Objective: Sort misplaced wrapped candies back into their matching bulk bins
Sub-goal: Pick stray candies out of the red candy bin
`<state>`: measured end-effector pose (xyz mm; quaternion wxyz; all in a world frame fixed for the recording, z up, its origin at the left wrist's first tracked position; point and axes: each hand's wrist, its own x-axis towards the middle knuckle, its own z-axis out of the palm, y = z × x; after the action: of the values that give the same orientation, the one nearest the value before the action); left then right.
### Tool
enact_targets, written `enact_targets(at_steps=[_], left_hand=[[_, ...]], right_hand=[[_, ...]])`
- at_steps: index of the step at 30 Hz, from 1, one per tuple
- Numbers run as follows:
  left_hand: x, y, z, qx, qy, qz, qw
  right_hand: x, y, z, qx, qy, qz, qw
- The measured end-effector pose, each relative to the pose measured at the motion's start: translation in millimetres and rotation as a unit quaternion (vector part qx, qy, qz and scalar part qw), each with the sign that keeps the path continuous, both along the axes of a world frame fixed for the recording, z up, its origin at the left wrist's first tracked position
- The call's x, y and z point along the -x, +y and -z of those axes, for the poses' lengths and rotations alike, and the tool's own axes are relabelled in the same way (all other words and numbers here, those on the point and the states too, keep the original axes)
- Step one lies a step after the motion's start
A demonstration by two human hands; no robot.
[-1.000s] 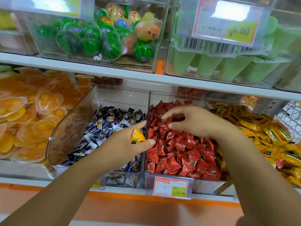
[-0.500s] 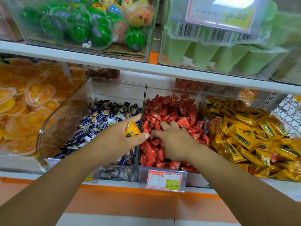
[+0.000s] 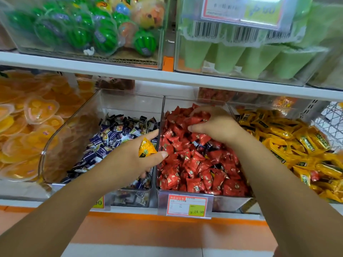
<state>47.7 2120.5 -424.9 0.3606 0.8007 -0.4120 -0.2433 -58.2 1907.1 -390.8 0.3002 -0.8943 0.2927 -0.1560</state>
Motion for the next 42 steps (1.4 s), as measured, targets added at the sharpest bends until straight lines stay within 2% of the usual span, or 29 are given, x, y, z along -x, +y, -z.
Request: enact_targets(at_steps=[3,12,16,18,21,23,24,27,29,34,37,40,42], left_hand=[[0.0,0.5,-0.9,-0.002,-0.001,0.002,1.000],[1.5,0.7,-1.9,-0.004,-0.009,0.003,1.000],[0.9,0.0,-1.9,-0.009,-0.012,0.005,1.000],[1.2,0.3,-2.8,-0.010,-0.016,0.008,1.000],[1.4,1.7,-4.4,-0.011,-0.018,0.013,1.000],[1.2,2.3,-4.7,-0.012,-0.016,0.014,1.000],[1.3,2.4,-4.4,-0.012,-0.016,0.013,1.000],[0.1,2.4,-2.1,-0.010,-0.023,0.009,1.000],[0.0,2.9,-2.0,-0.010,-0.021,0.012,1.000],[-1.2,3.9,-2.6,-0.016,-0.021,0.020,0.999],[-1.8,3.7,-2.7,-0.015,-0.020,0.021,0.999],[-1.2,3.6,-3.9,-0.014,-0.021,0.017,1.000],[-0.2,3.8,-4.2,-0.009,-0.015,0.014,1.000]], right_hand=[[4.5,-6.0,-2.9,-0.014,-0.040,0.006,0.999],[25.3,4.4,-21.4,0.169,0.083,-0.046,0.981],[35.7,30.4,-17.3,0.158,0.196,-0.134,0.958],[34.8,38.4,-9.1,0.161,0.190,-0.159,0.955],[26.8,49.1,9.0,0.110,0.168,-0.235,0.951],[20.5,57.1,26.9,0.098,0.203,-0.274,0.935],[16.8,58.9,37.1,0.133,0.225,-0.281,0.923],[7.7,50.0,51.3,0.250,0.252,-0.242,0.903],[5.5,35.3,43.0,0.283,0.248,-0.194,0.906],[15.7,6.4,15.6,0.250,0.252,-0.135,0.925],[18.5,14.4,7.0,0.209,0.188,-0.153,0.947],[8.0,36.8,13.5,0.235,0.150,-0.198,0.940],[-2.8,47.4,29.7,0.252,0.186,-0.219,0.924]])
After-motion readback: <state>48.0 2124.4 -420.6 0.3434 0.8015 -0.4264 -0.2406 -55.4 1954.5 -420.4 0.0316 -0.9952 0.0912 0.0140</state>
